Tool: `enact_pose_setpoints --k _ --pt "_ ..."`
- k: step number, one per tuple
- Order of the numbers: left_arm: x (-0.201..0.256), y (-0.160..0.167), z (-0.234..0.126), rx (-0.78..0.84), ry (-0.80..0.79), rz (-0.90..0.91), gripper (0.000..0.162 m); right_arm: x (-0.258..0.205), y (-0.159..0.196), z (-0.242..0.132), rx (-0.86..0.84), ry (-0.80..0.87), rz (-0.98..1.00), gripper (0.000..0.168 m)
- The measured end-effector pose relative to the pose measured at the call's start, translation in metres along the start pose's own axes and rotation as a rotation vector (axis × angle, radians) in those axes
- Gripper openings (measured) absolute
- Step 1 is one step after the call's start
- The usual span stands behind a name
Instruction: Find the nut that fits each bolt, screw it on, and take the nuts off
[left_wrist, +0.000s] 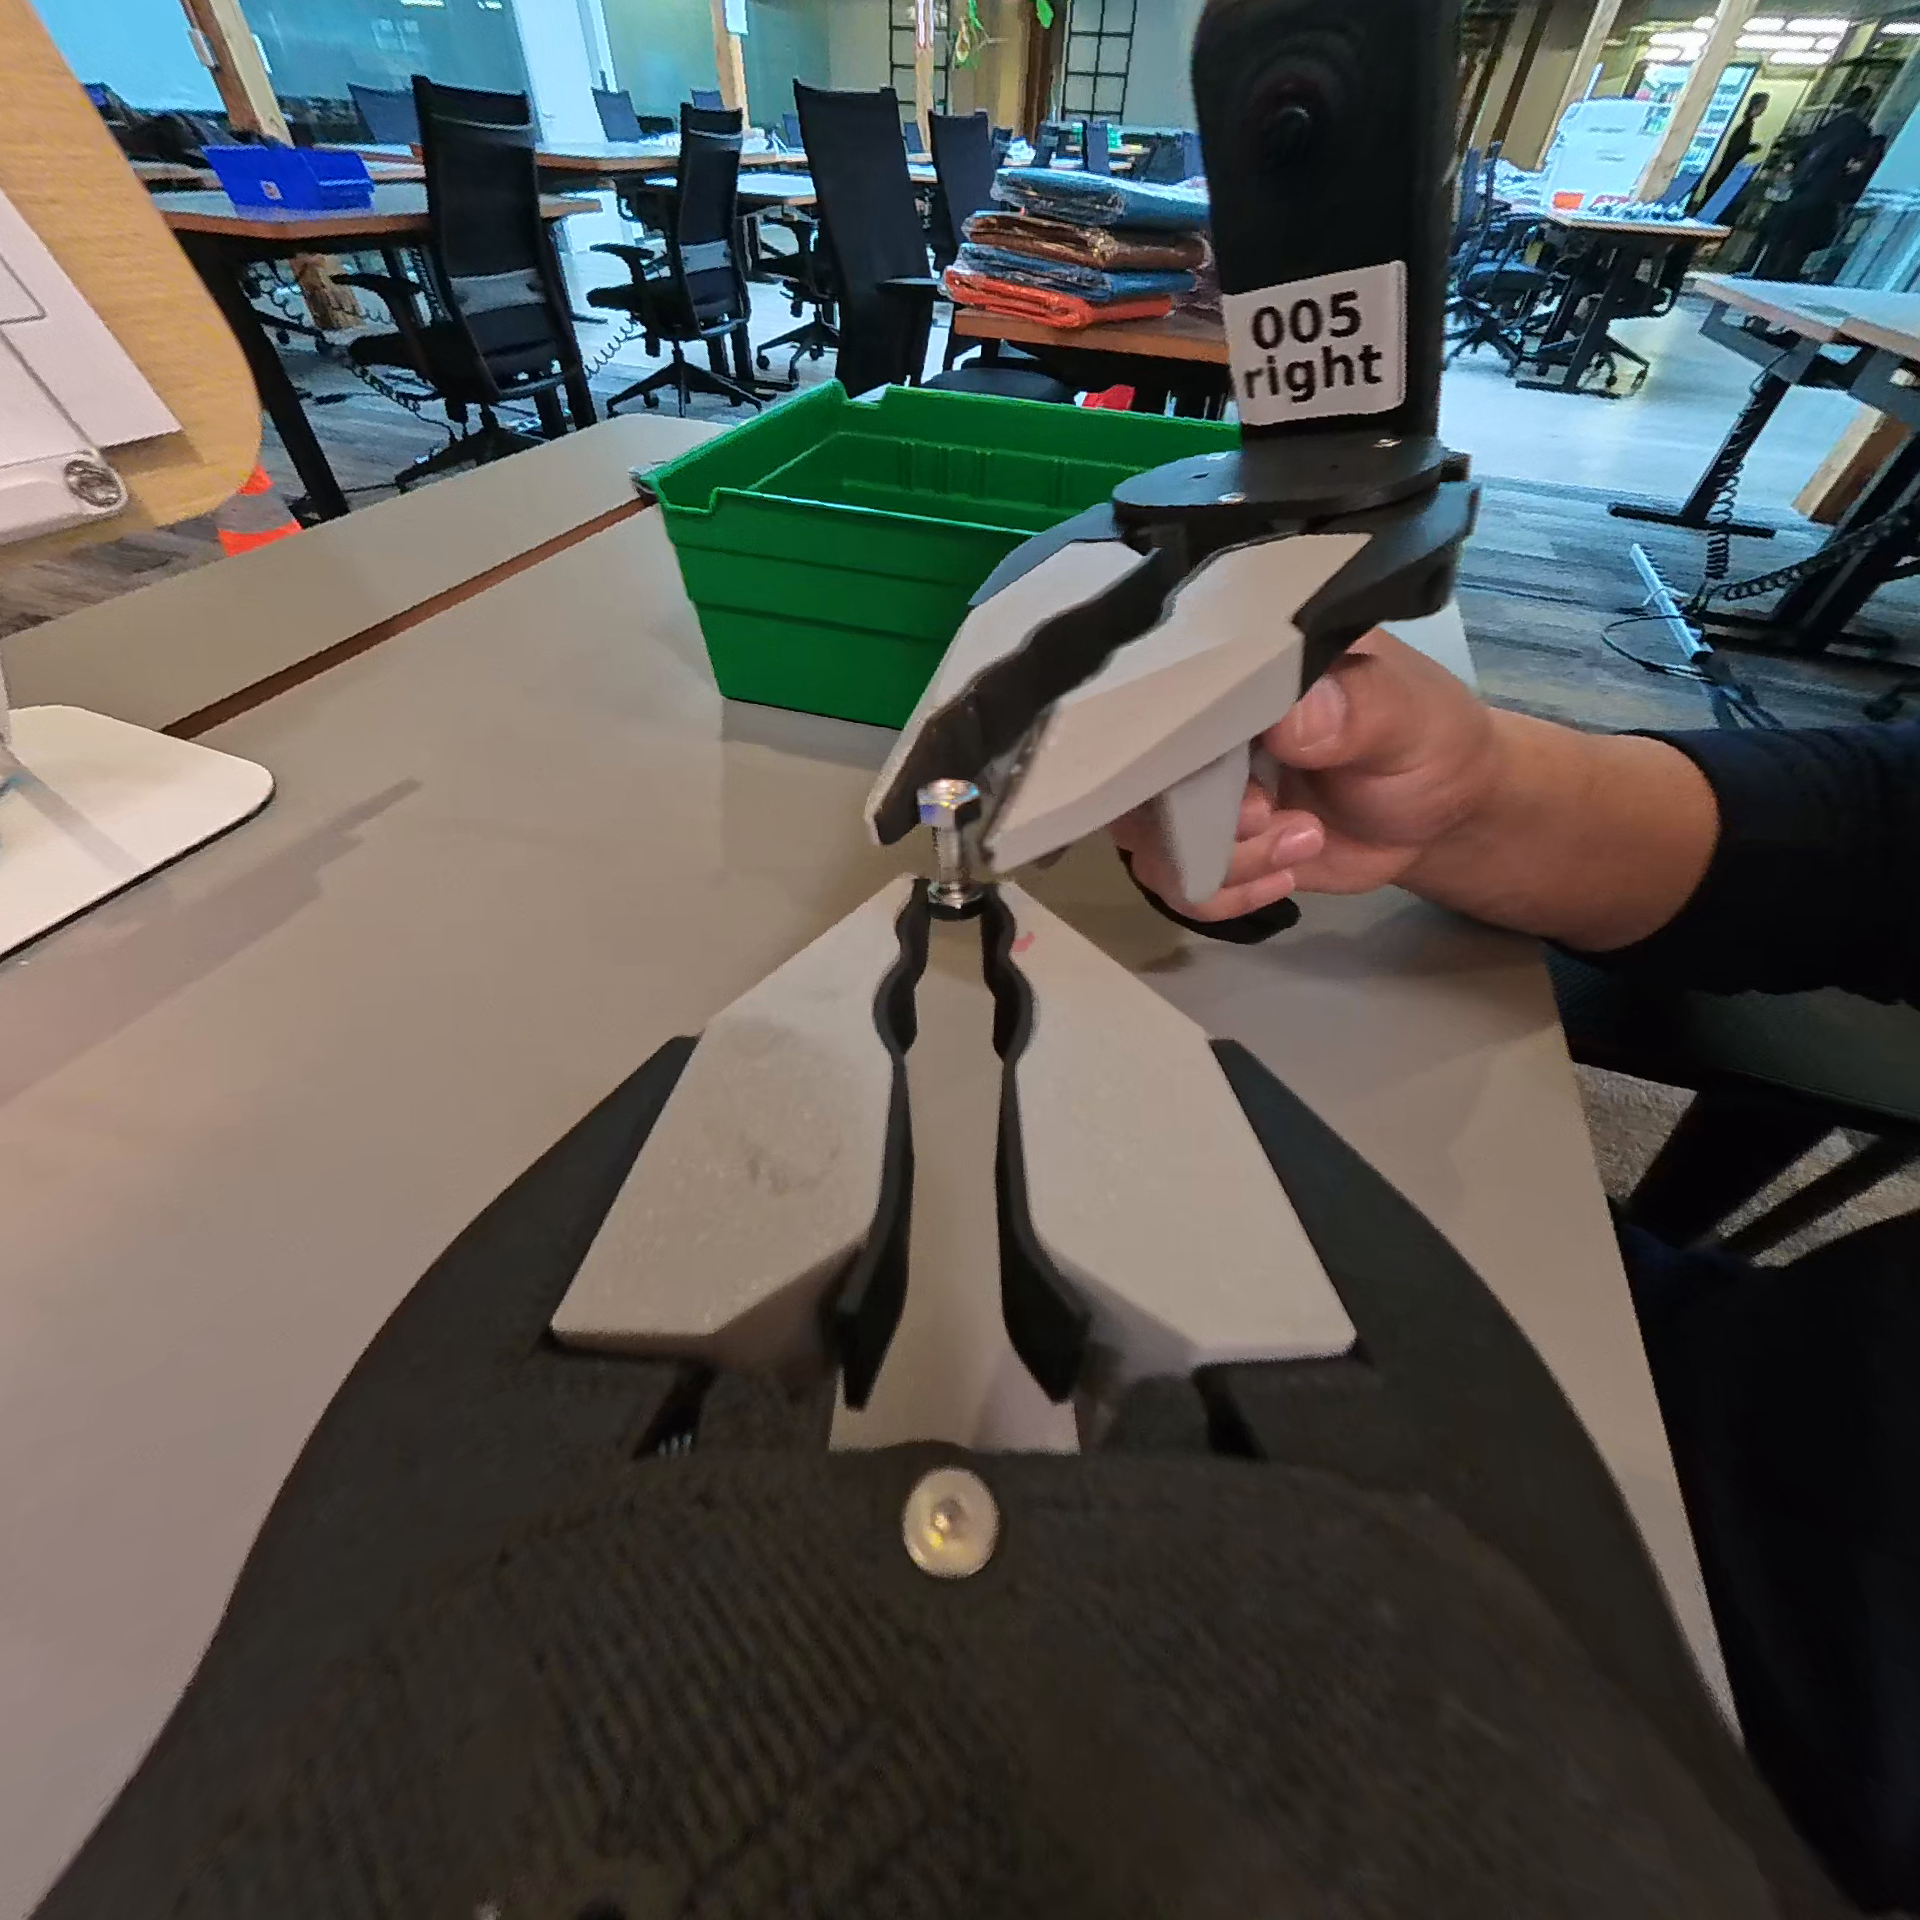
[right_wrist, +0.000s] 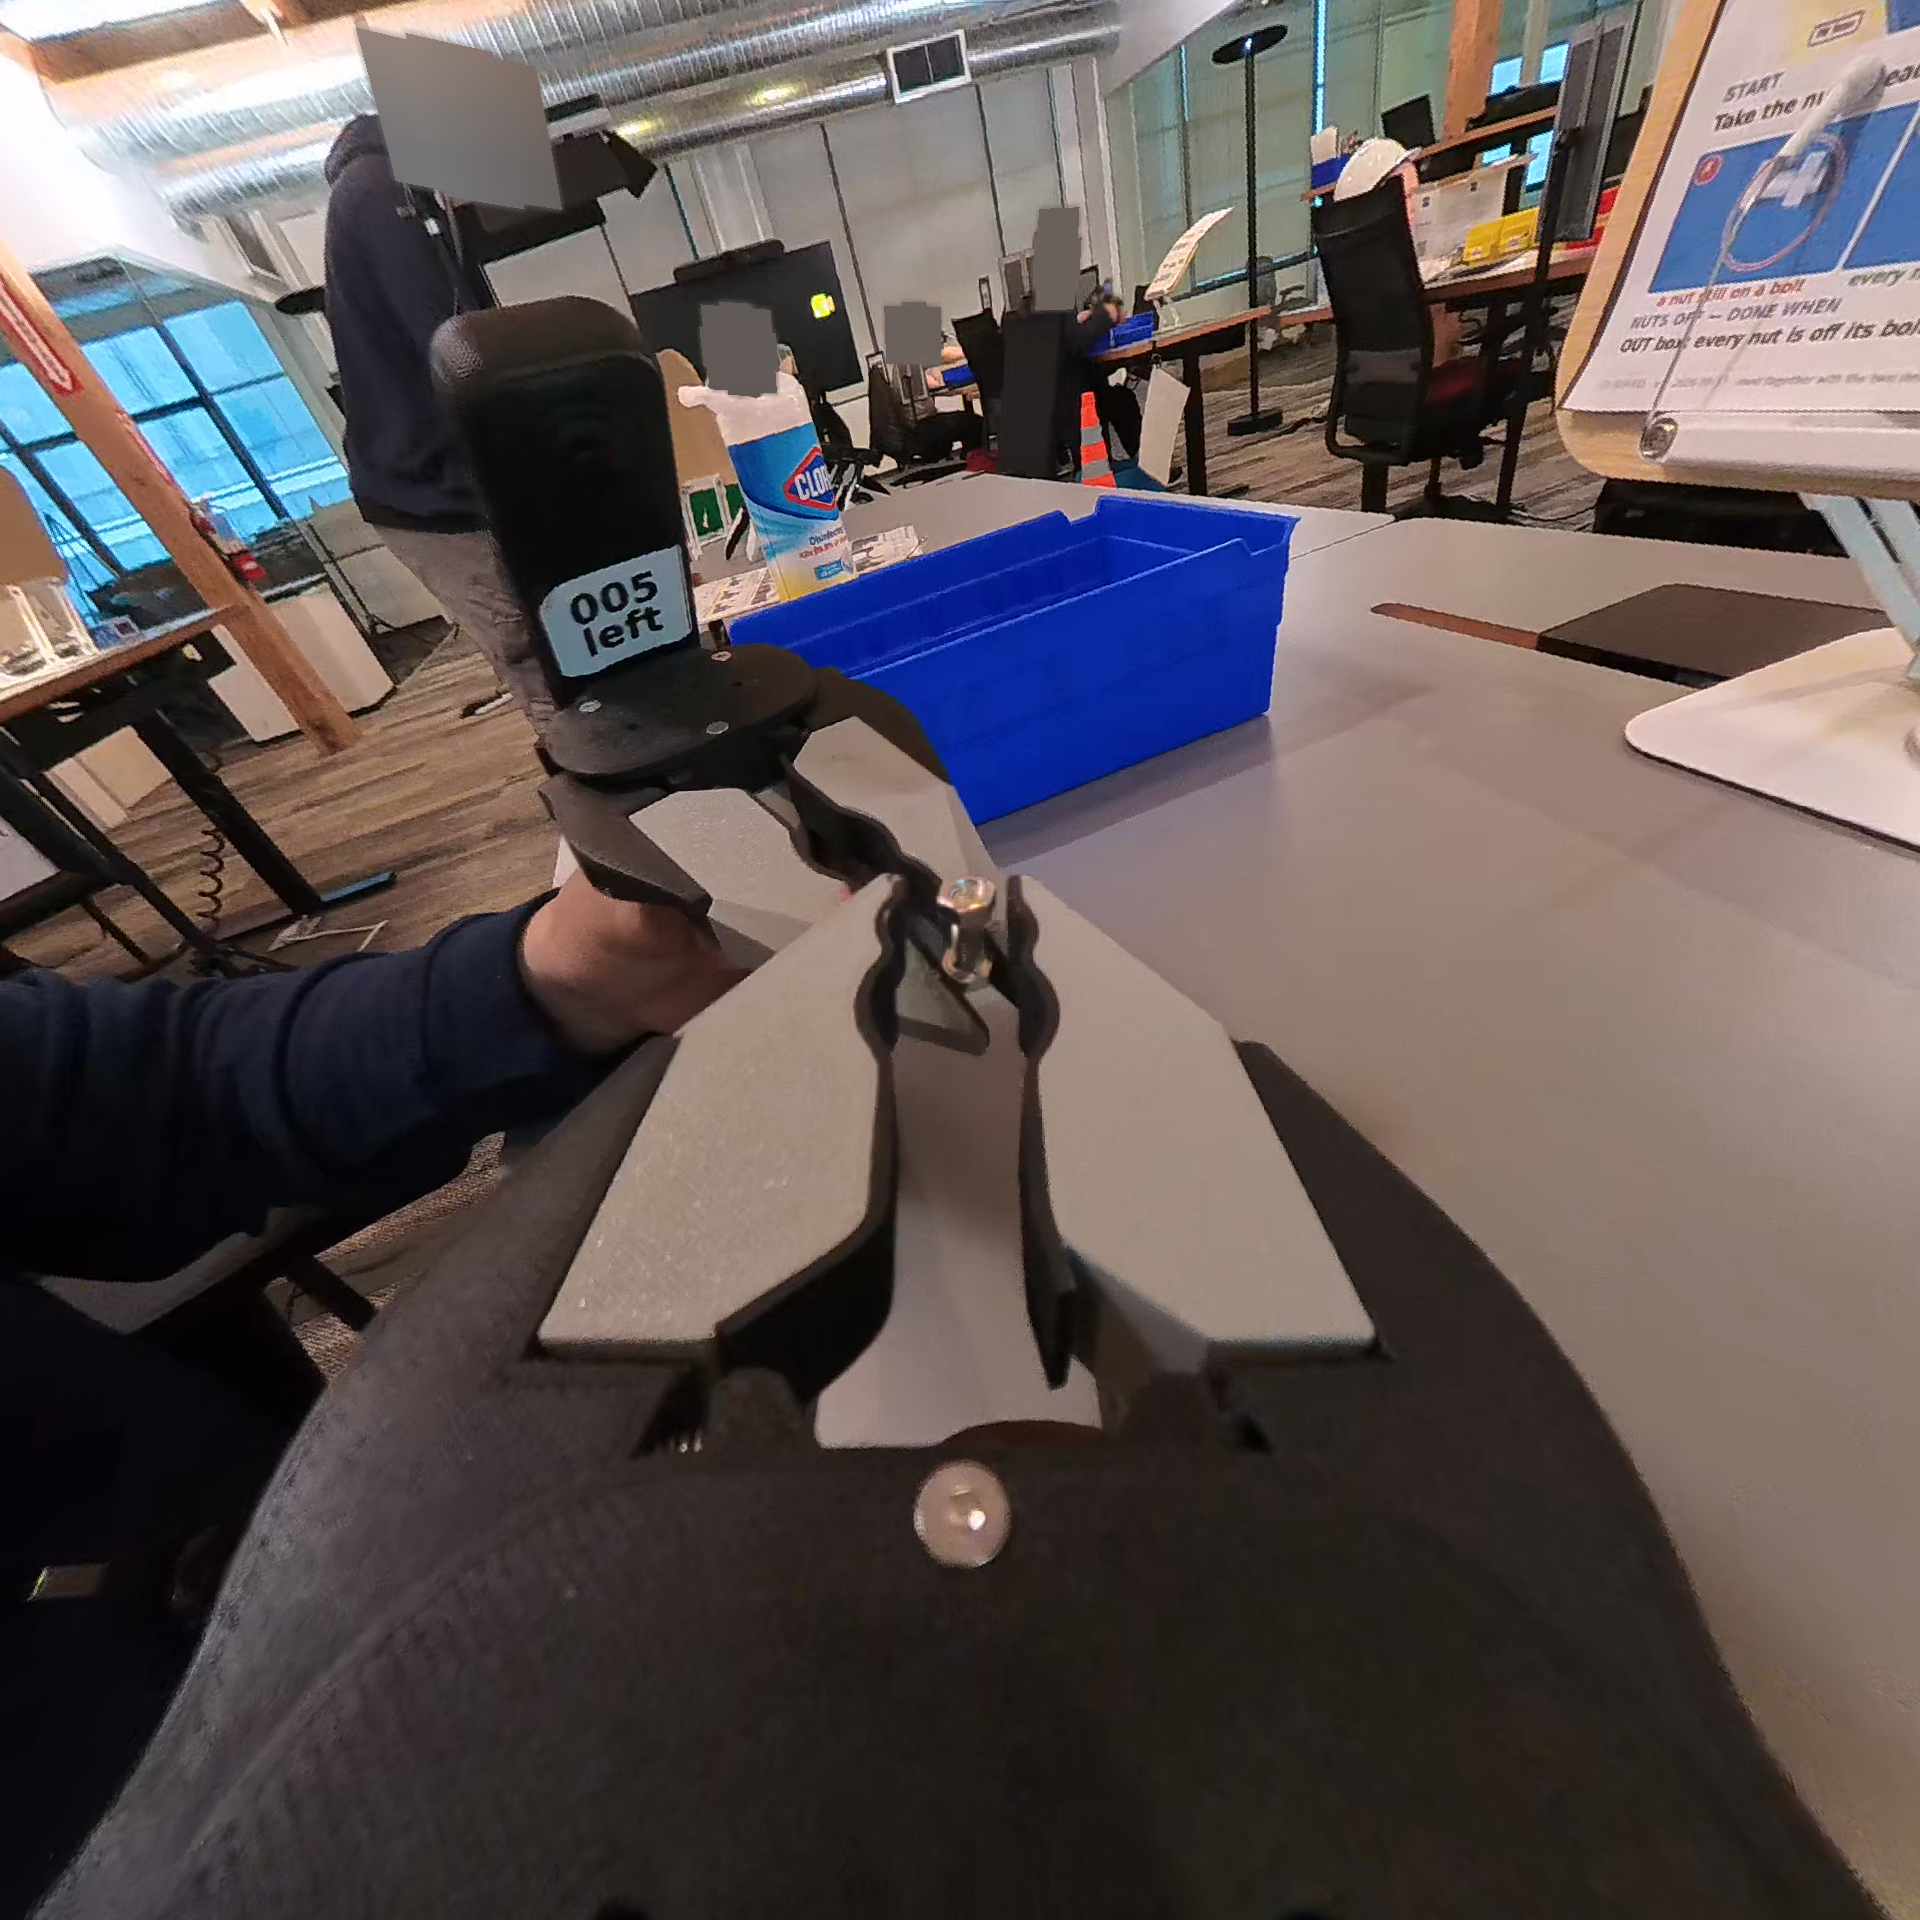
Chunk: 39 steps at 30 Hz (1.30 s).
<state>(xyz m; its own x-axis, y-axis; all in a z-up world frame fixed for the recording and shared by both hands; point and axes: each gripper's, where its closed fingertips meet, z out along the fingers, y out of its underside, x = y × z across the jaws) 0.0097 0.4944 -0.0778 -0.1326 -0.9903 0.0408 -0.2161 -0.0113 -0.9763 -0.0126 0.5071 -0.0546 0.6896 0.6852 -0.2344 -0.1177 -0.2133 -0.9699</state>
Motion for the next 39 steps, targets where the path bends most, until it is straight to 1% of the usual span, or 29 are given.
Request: enact_pose_setpoints --k 2,7,16,26,30,36,39 --pt "-0.003 -0.001 -0.001 0.006 -0.01 -0.007 0.008 0.001 -0.001 -0.001 0.004 0.007 0.001 0.021" --pt "-0.009 0.0 -0.003 0.003 -0.044 -0.006 0.007 0.003 -0.004 -0.004 0.02 0.03 -0.018 0.021" --pt "-0.007 0.001 -0.001 -0.008 -0.04 -0.004 0.008 0.0 -0.001 0.0 0.005 0.027 -0.024 0.019" --pt "0.0 0.002 0.002 -0.024 -0.022 0.023 0.008 0.0 0.001 0.003 -0.003 0.029 -0.04 0.012" --pt "0.0 0.004 0.003 -0.032 -0.024 0.027 0.007 0.0 0.001 0.003 -0.008 0.033 -0.045 0.014" --pt "-0.016 0.004 -0.003 -0.019 -0.084 -0.016 0.008 0.008 -0.001 -0.002 0.004 0.095 -0.068 0.035" --pt "-0.021 0.005 -0.005 -0.022 -0.107 -0.028 0.007 0.006 0.0 -0.001 0.002 0.099 -0.084 0.032"
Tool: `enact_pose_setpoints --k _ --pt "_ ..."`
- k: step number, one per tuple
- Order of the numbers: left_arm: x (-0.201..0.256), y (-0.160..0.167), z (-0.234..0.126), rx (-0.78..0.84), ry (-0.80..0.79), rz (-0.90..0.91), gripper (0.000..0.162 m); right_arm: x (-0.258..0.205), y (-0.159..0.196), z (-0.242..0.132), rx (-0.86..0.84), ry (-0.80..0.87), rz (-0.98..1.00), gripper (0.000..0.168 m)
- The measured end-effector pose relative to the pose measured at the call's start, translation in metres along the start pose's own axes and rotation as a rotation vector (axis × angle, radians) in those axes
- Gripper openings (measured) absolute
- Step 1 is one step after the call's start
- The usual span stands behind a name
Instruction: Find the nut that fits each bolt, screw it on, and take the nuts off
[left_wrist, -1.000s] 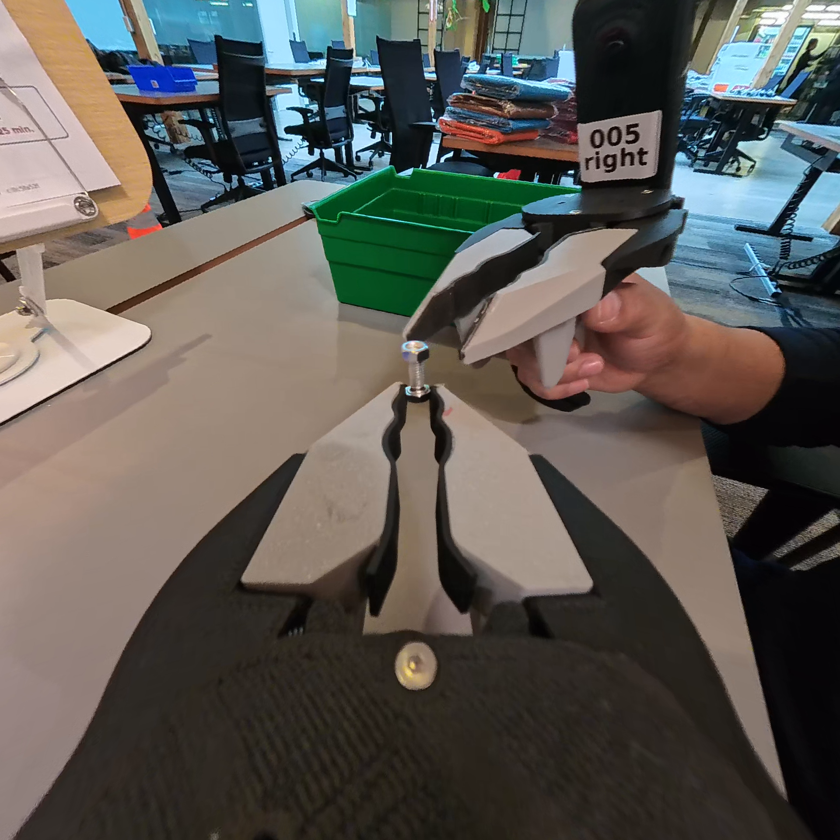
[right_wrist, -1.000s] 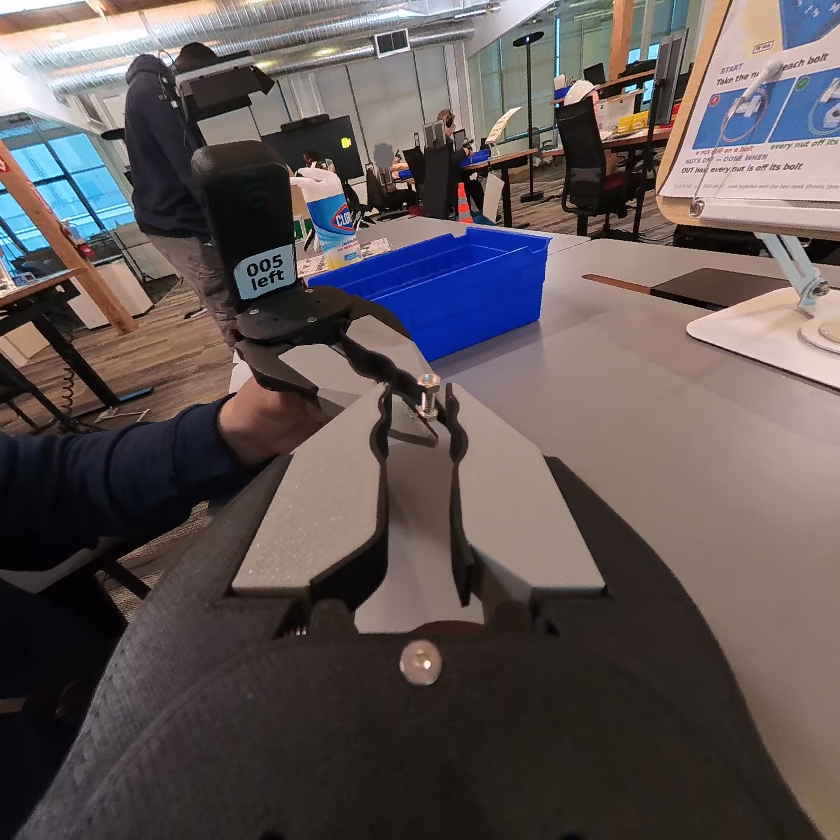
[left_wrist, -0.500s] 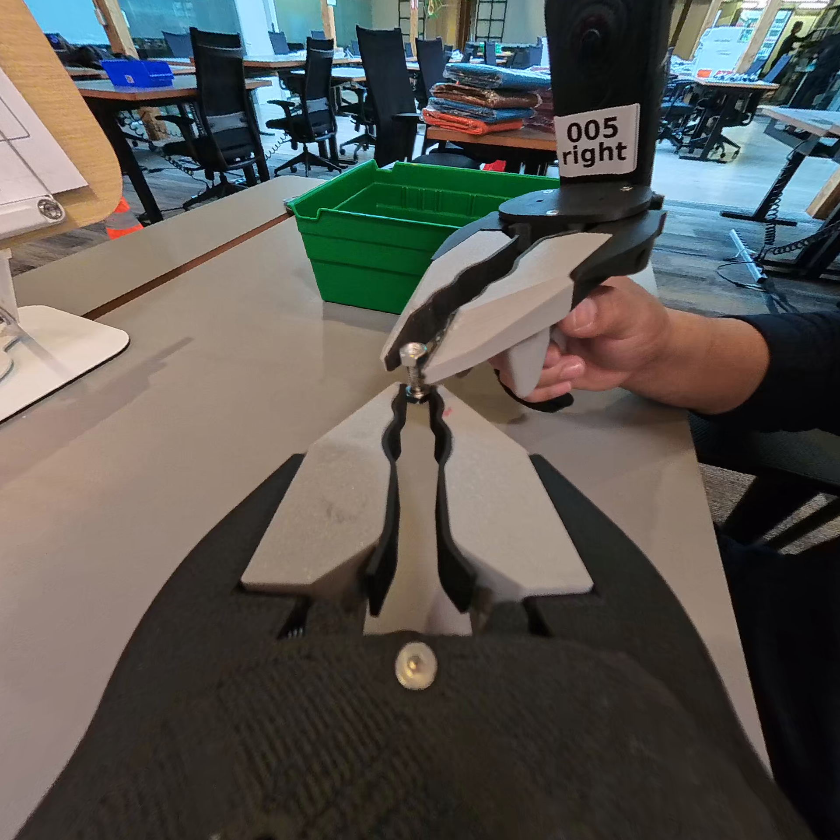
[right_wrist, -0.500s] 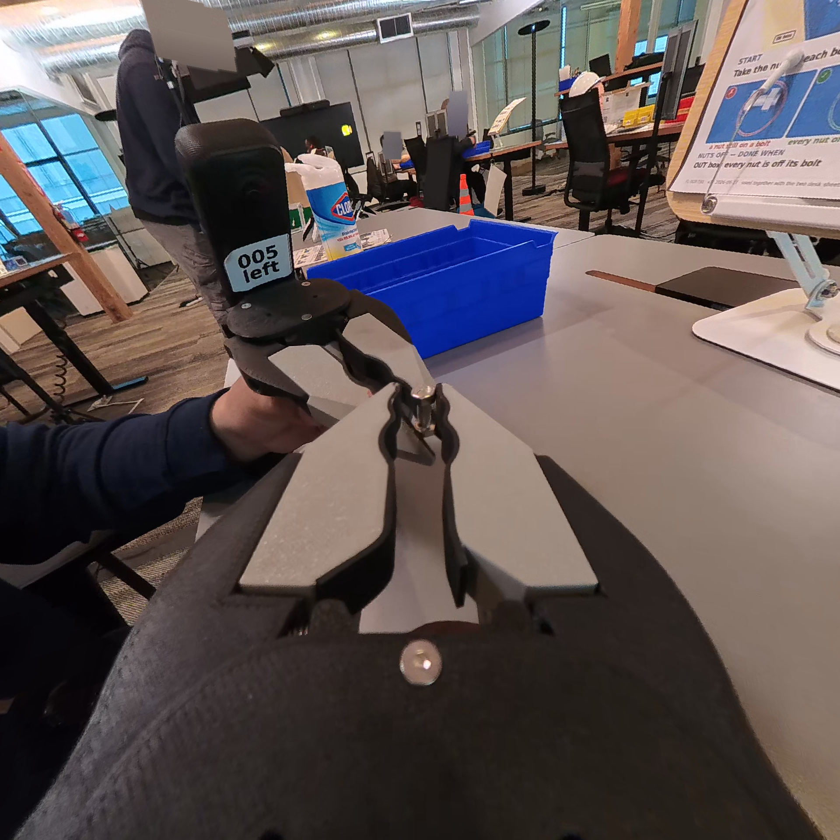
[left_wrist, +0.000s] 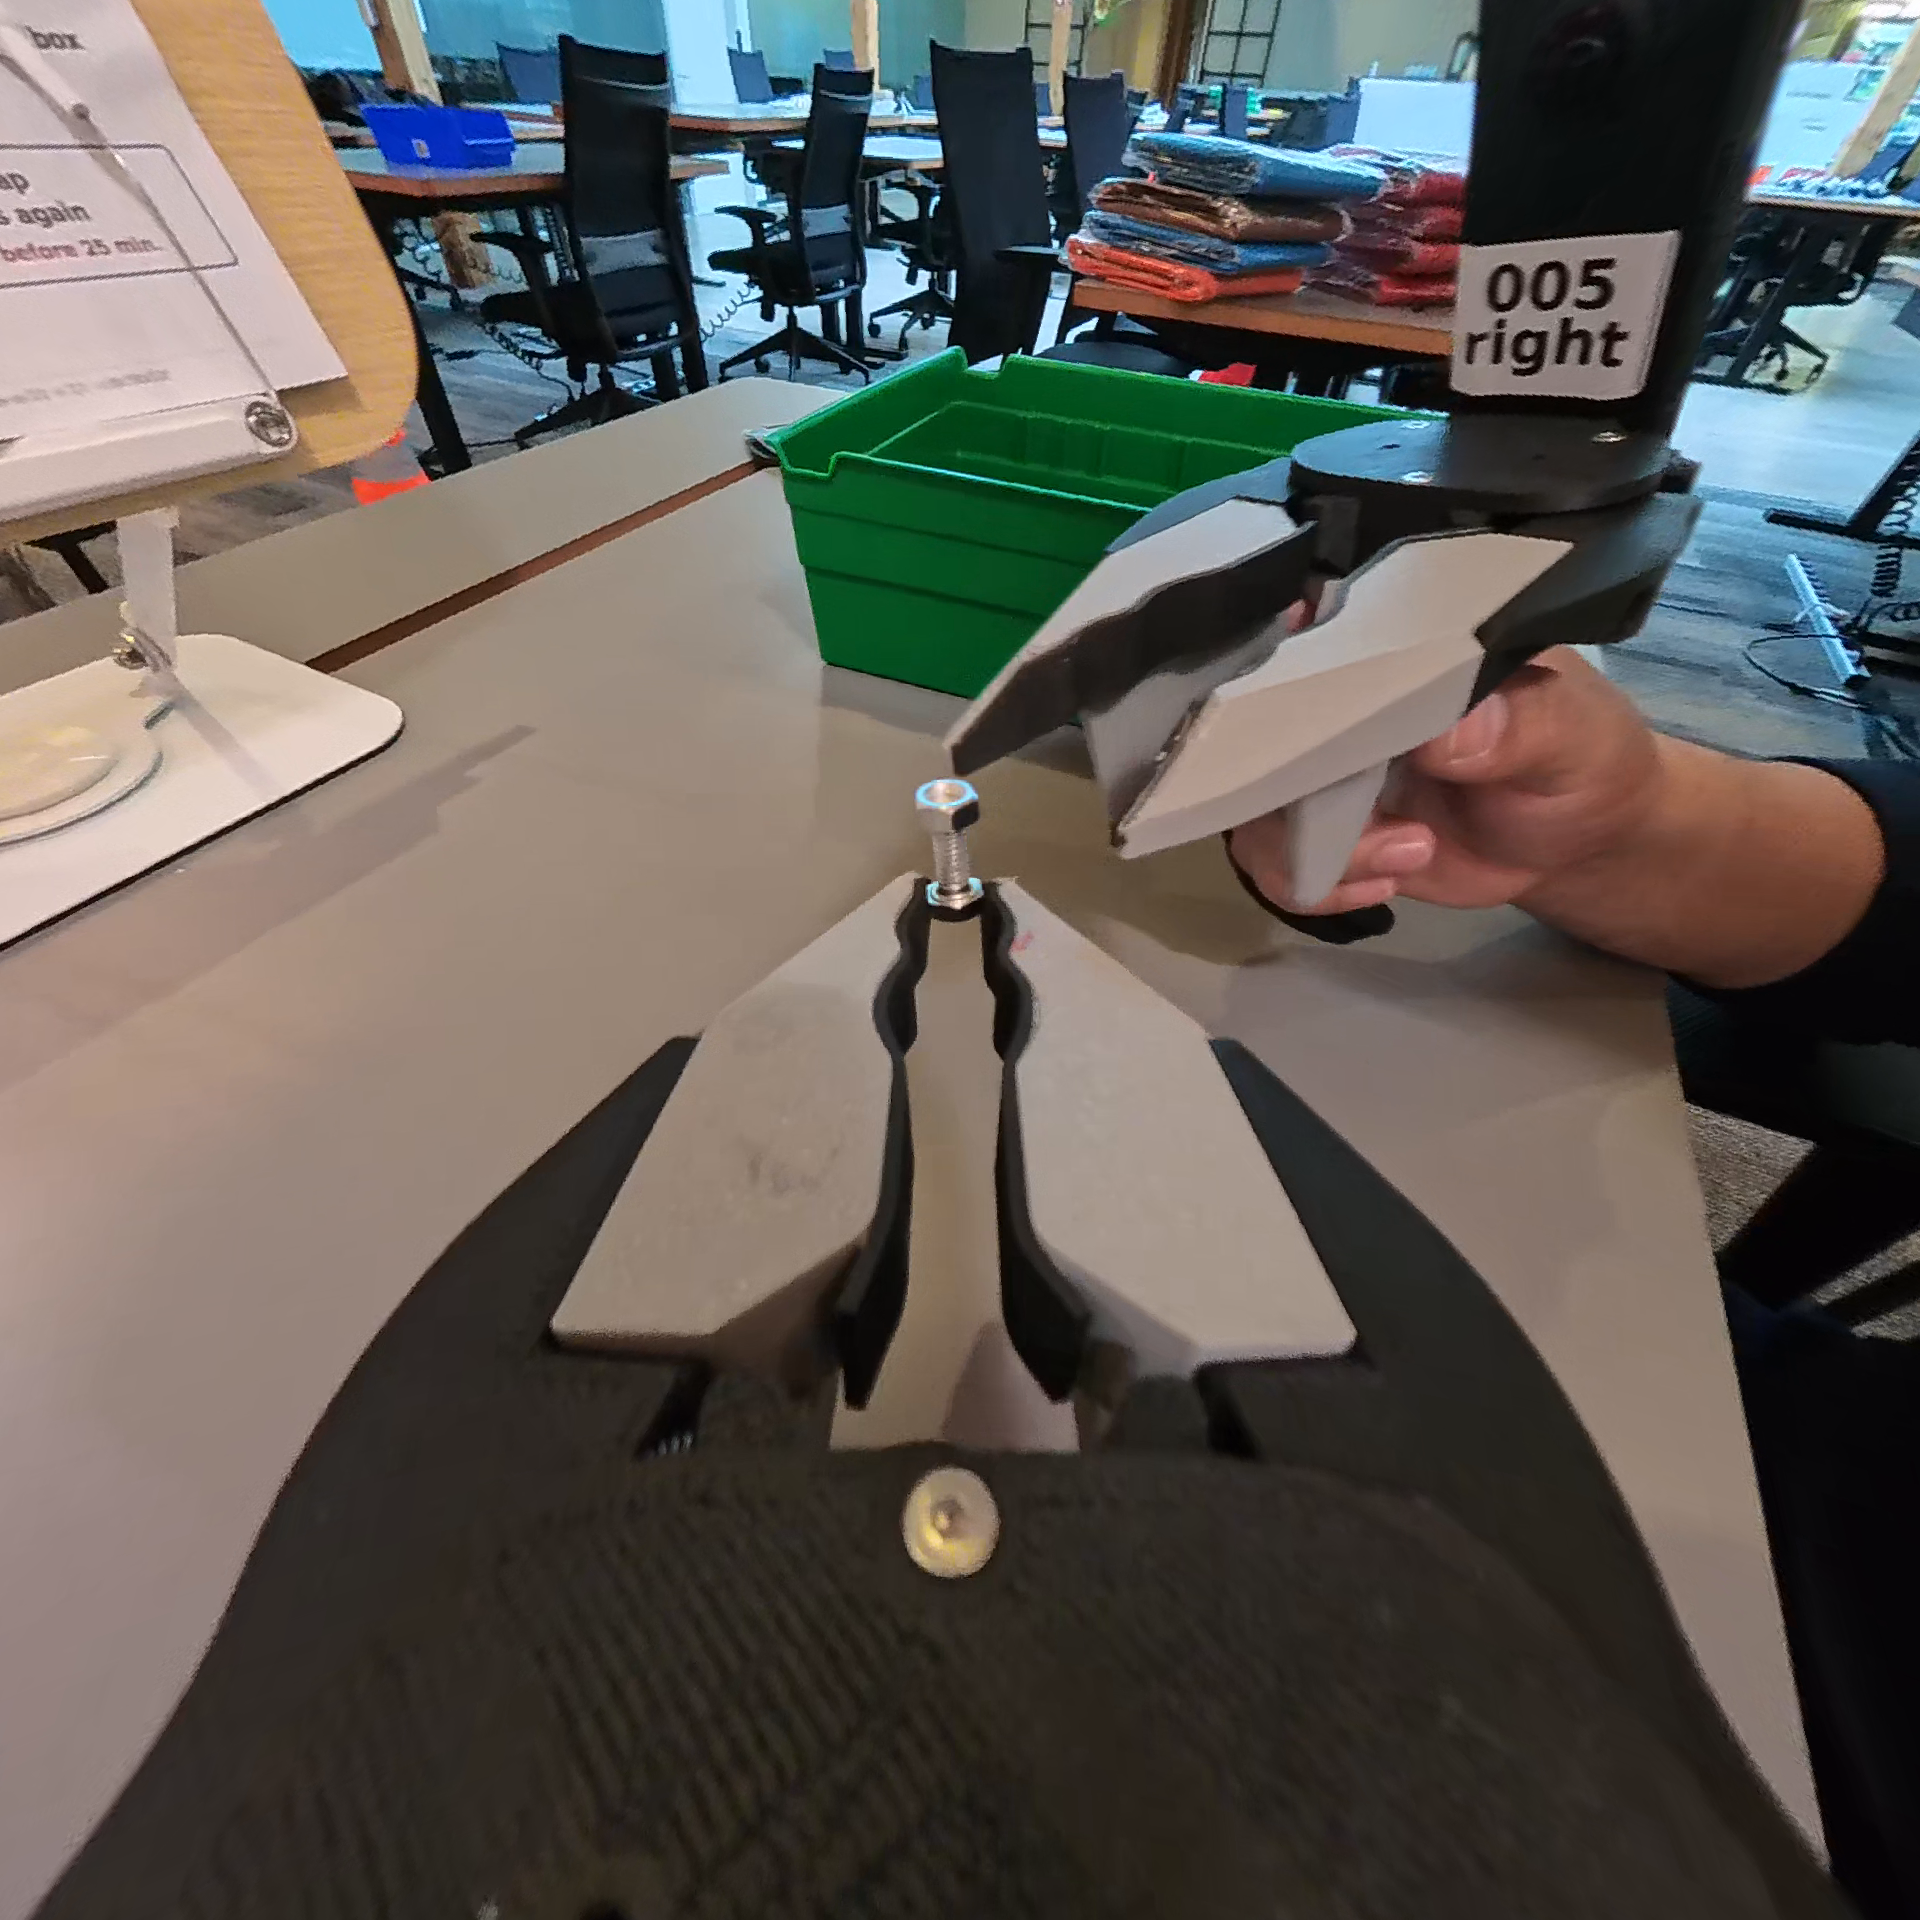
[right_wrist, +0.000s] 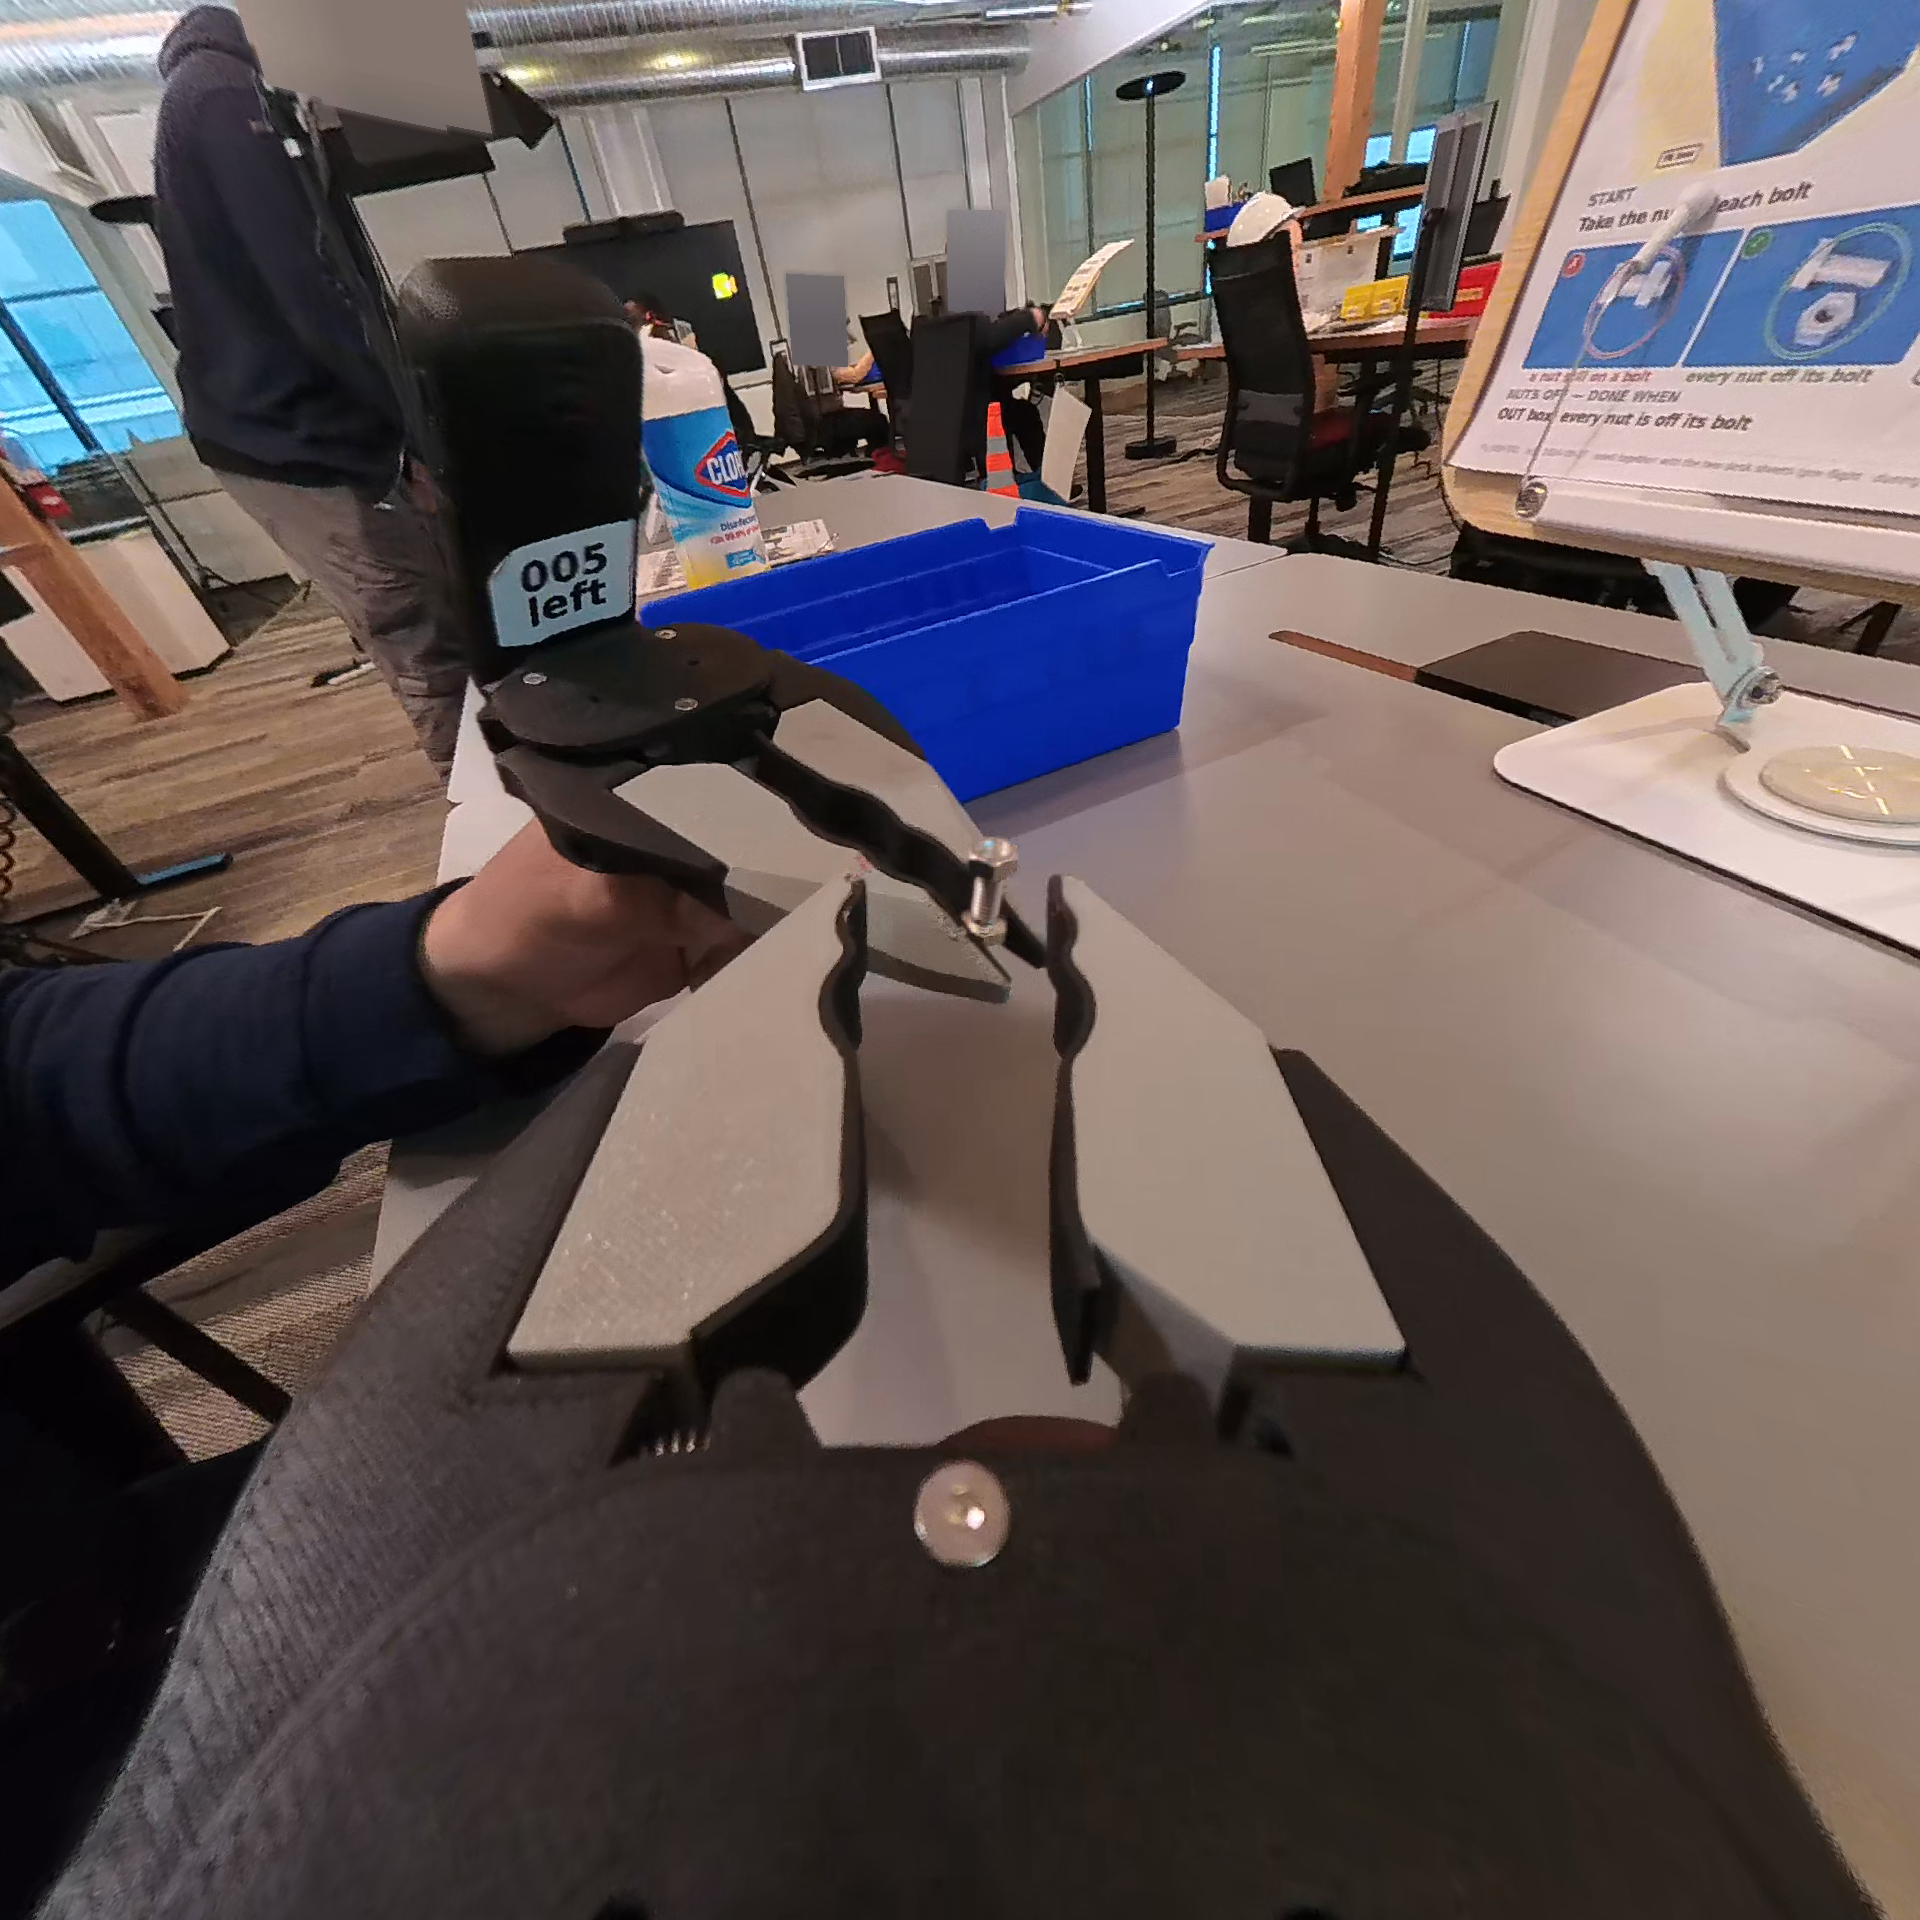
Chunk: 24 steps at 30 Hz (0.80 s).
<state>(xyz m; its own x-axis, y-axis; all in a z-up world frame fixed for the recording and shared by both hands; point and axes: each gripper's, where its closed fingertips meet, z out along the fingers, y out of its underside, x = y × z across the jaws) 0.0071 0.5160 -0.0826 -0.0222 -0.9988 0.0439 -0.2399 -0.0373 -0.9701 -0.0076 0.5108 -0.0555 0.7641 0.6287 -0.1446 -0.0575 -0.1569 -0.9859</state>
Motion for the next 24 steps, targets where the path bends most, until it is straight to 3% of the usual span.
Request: enact_pose_setpoints --k 7,13,18,24 --pt "-0.002 0.002 0.001 -0.012 -0.016 0.005 0.007 -0.001 0.001 0.004 0.001 0.012 -0.006 0.028" --pt "-0.001 0.004 0.002 -0.027 -0.023 0.019 0.007 0.004 0.003 0.007 -0.005 0.05 0.001 0.011" --pt "0.0 0.004 0.003 -0.029 -0.022 0.019 0.007 0.012 0.007 0.008 -0.024 0.088 0.03 0.016" --pt "0.001 0.005 0.005 -0.036 -0.021 0.024 0.007 0.009 0.007 0.009 -0.02 0.081 0.016 0.008"
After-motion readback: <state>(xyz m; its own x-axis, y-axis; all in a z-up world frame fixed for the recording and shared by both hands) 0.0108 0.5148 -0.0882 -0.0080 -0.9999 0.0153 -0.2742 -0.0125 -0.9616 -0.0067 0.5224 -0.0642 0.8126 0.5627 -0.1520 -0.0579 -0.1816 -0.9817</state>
